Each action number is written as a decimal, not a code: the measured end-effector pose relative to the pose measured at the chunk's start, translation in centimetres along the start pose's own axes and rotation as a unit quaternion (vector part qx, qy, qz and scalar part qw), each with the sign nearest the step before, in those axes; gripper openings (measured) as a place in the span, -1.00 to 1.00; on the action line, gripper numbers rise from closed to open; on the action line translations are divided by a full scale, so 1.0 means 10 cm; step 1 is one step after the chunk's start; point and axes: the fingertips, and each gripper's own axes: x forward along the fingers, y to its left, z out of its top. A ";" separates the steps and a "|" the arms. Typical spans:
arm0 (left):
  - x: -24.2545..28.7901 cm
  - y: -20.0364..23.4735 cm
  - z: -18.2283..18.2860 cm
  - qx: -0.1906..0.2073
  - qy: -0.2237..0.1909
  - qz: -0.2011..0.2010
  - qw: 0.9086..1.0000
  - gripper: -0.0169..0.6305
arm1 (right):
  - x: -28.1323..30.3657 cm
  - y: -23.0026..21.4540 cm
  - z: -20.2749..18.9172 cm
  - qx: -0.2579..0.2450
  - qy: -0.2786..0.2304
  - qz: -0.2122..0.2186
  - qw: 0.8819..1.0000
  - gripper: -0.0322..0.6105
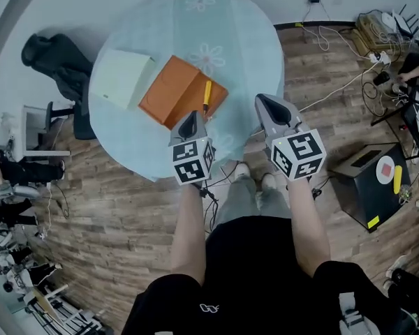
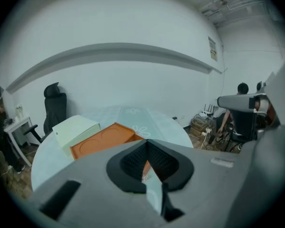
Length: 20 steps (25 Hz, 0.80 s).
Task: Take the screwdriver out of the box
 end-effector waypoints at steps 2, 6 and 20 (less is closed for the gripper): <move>0.19 0.09 -0.05 0.012 0.018 -0.014 1.000 -0.94 | 0.13 -0.01 -0.09 -0.002 0.012 -0.003 1.000 -0.87; 0.59 0.08 -0.21 0.025 0.057 -0.063 0.996 -0.94 | 0.26 -0.13 -0.28 0.007 0.028 -0.019 0.999 -0.87; 1.43 0.22 -0.77 0.056 0.189 -0.114 0.974 -0.58 | 0.52 -0.52 -0.49 0.021 0.056 -0.083 0.995 -0.87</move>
